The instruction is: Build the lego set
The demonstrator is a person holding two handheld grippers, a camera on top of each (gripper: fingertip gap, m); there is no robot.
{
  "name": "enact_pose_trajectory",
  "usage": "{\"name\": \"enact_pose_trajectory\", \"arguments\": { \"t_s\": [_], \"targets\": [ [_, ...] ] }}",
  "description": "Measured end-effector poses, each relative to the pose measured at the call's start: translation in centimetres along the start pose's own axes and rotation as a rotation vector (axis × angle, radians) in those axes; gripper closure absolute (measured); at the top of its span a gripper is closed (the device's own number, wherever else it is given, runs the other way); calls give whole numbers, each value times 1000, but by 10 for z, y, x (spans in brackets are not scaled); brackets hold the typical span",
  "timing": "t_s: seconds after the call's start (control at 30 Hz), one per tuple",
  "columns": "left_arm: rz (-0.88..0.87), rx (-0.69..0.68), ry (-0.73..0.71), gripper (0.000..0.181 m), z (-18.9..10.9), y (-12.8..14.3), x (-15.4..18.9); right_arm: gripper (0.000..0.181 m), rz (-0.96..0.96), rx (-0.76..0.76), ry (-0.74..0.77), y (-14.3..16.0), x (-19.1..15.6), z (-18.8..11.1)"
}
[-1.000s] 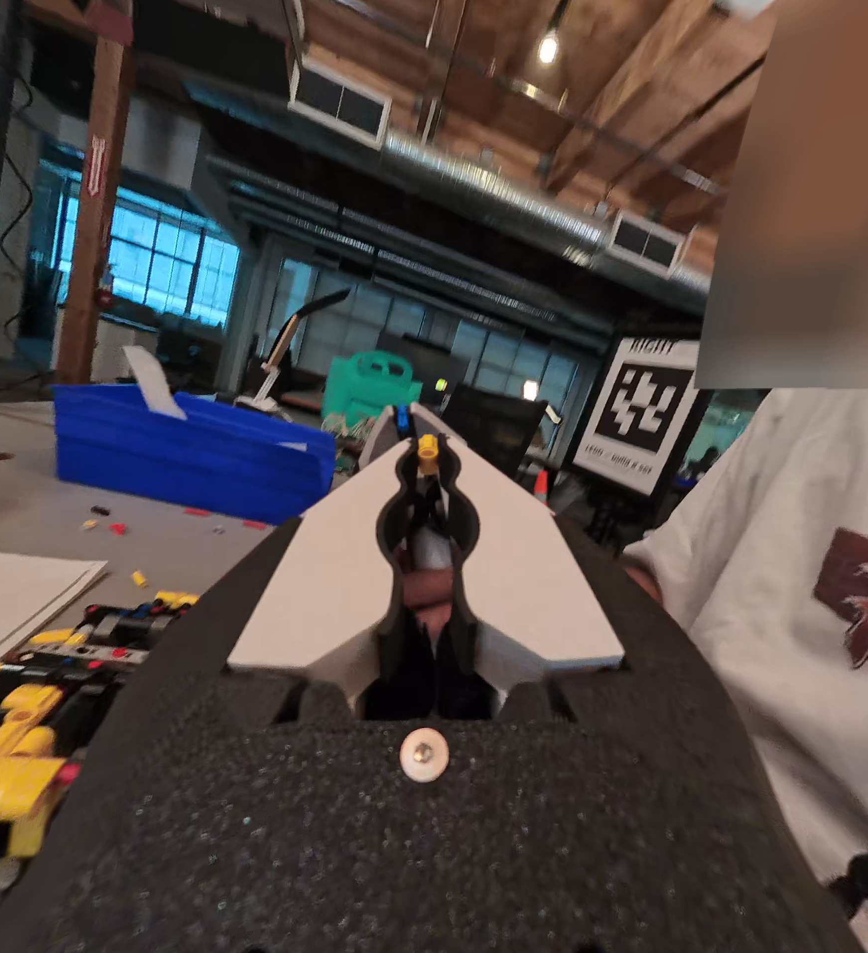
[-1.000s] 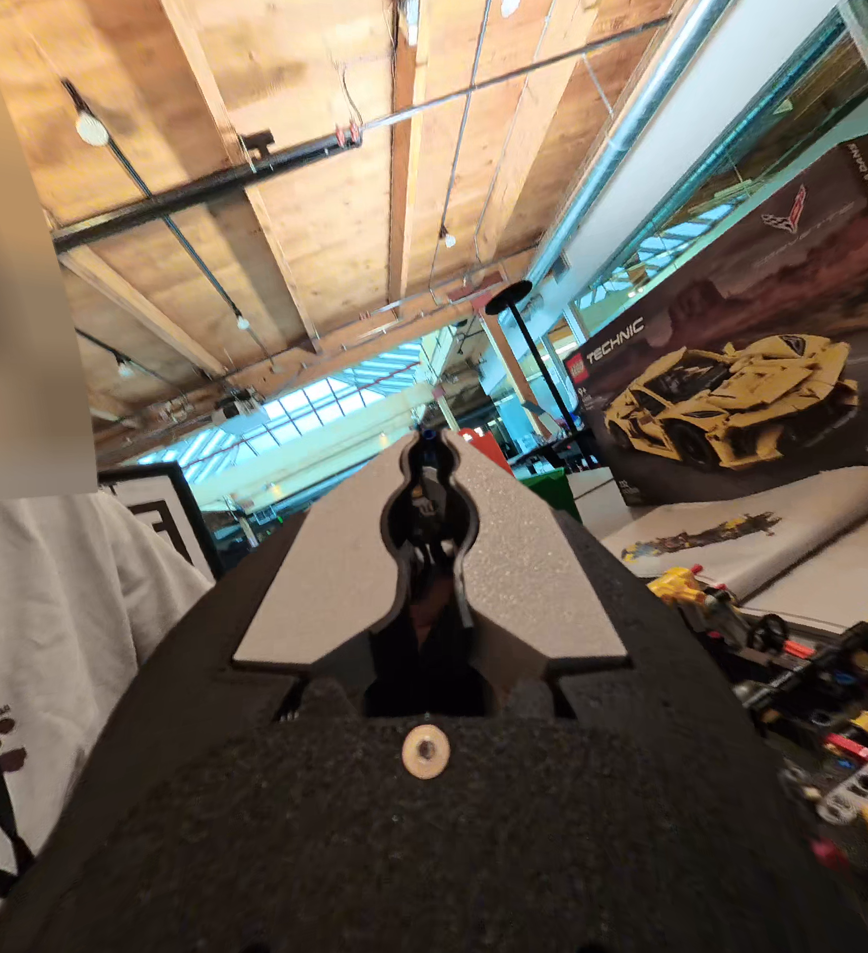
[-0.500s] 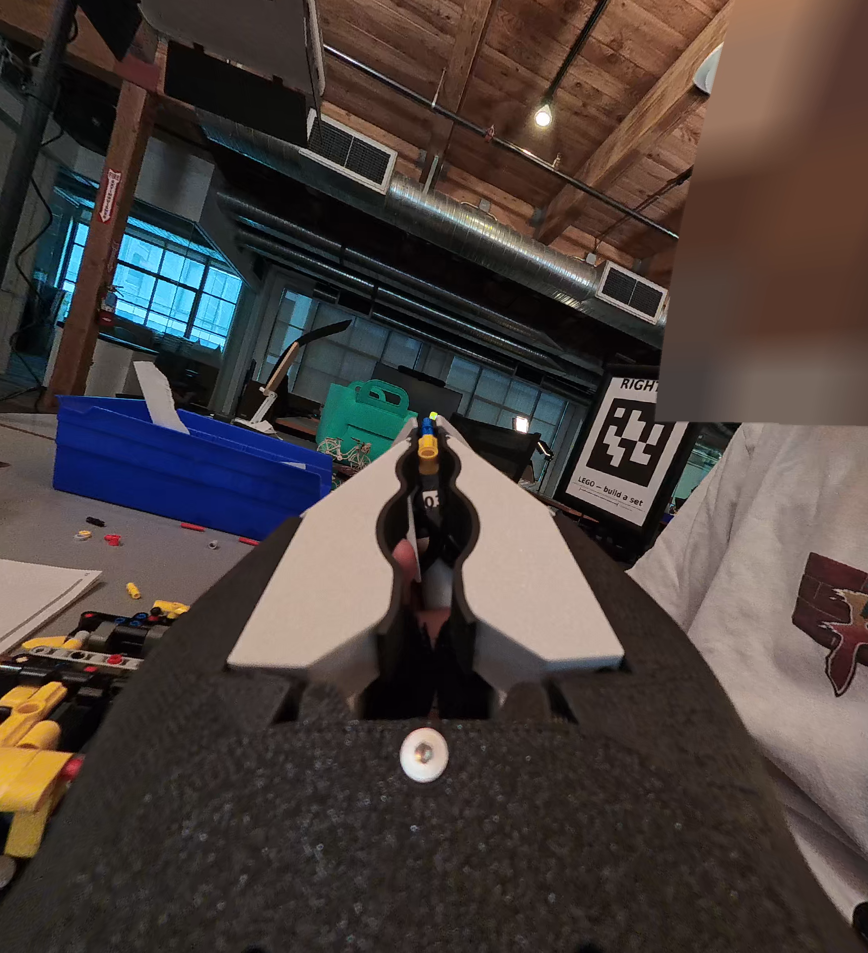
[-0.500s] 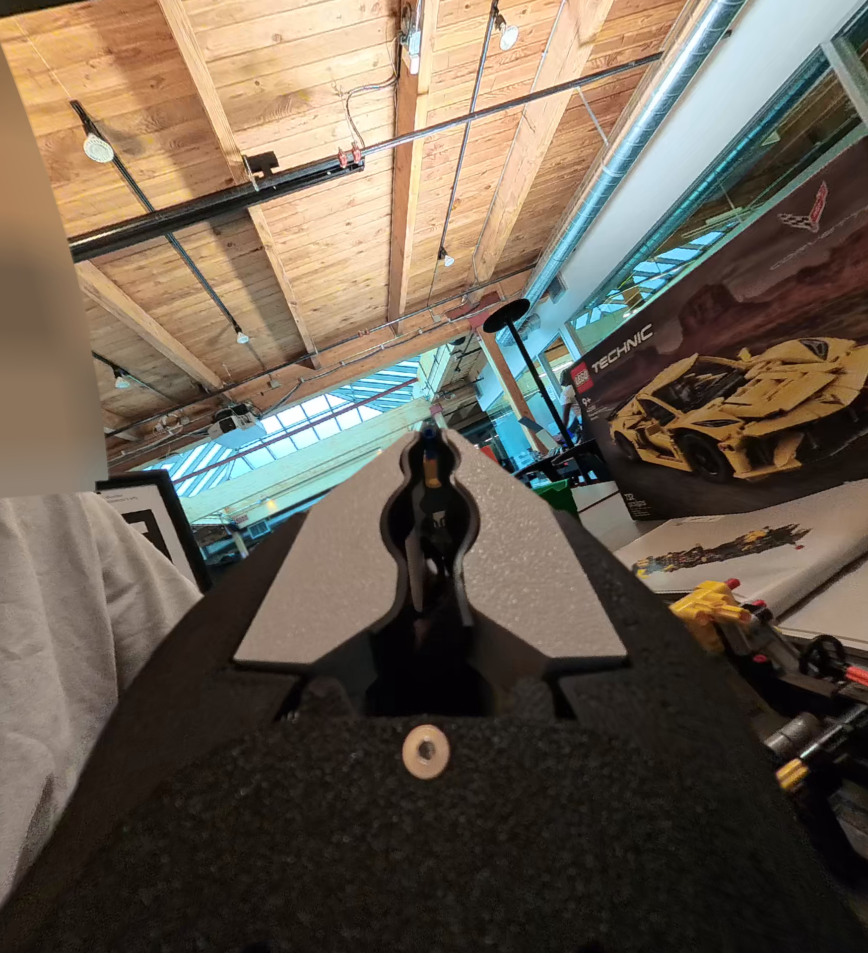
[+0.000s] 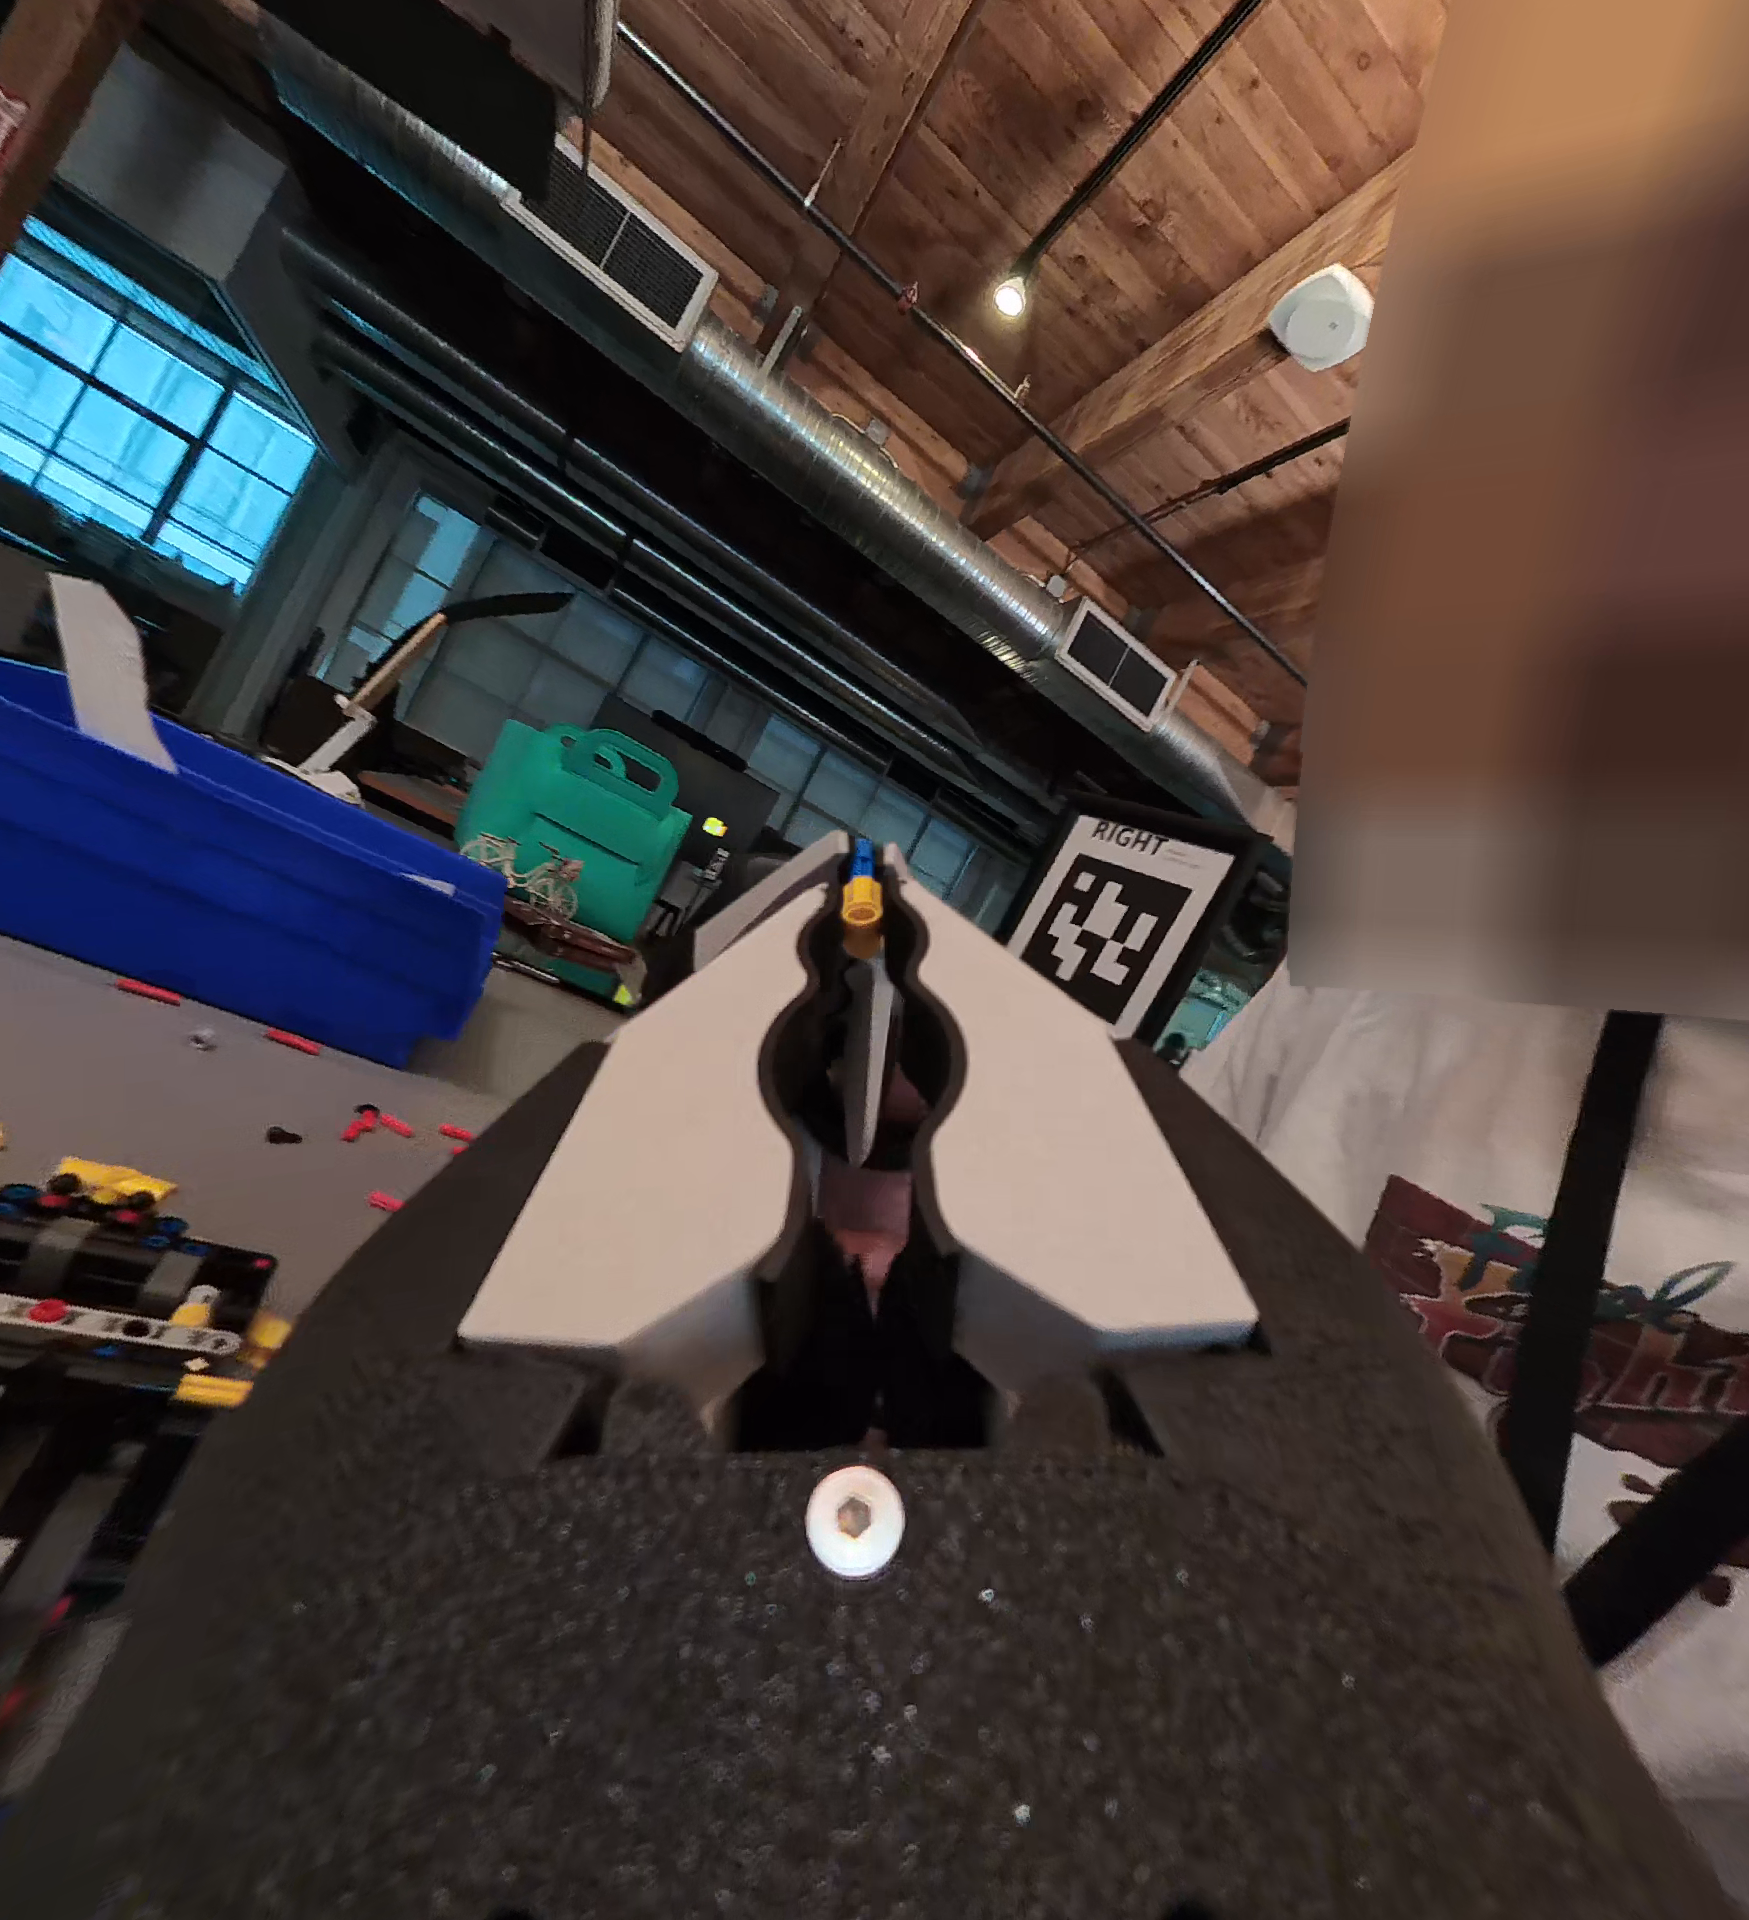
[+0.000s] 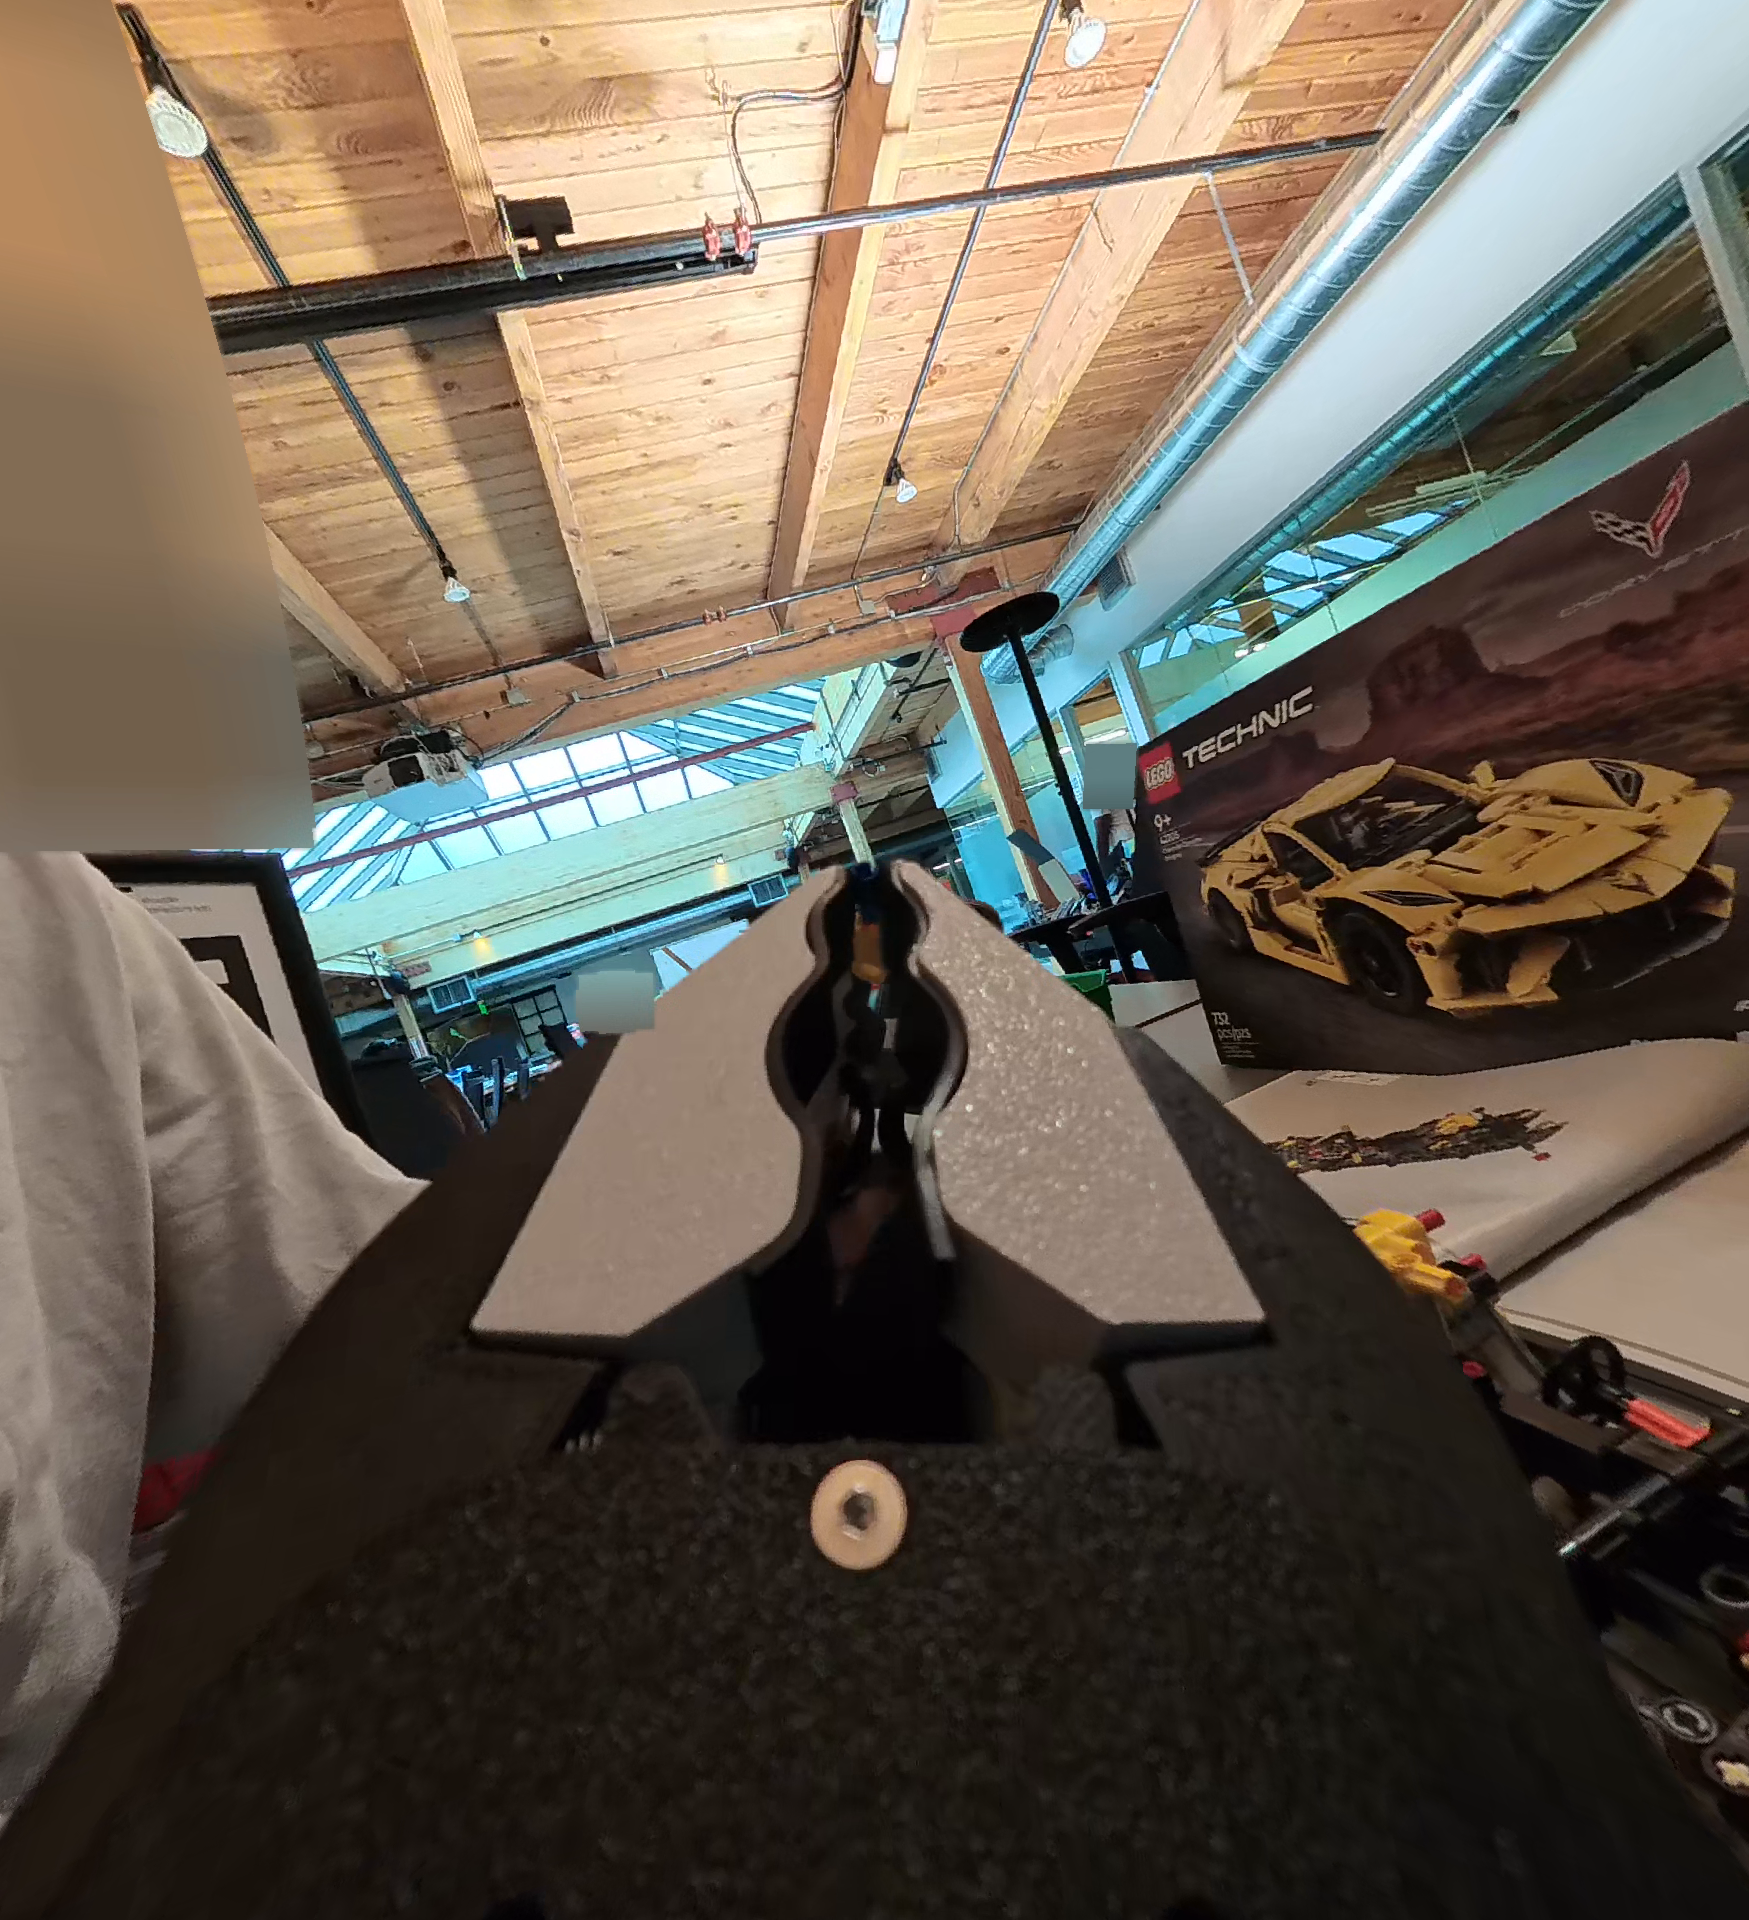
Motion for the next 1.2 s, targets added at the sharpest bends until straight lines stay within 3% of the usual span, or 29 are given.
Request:
{"name": "enact_pose_trajectory", "arguments": {
  "t_s": [0.2,0.53,0.9,0.97,1.07,1.13,1.2],
  "targets": [
    [-20,1,15,175,0,-1,1,177,45,15,-21,0,0,0],
    [-238,11,102,175,-2,2,-4,177,-105,-49,-30,0,-5,2],
    [-275,20,29,175,-6,1,-14,177,-127,-114,45,0,4,0],
    [-278,28,-1,175,-6,0,-17,176,-213,-136,91,-1,7,1],
    [-327,119,-65,175,-14,-7,-25,153,-450,-239,178,-1,6,2],
    [-385,166,-100,175,-18,-8,-32,139,-650,-386,304,7,9,4],
    [-417,182,-133,175,-19,-6,-36,135,-828,-414,439,11,7,5]
  ]
}}
Point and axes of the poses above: each gripper's, where its closed fingertips meet, z out along the fingers, y out of its underside, x = y × z across the jaws, the point moved 8 cm from there along -z, back along the fingers, and after that the axes turned 5 degrees about x, right-handed, at the moved point
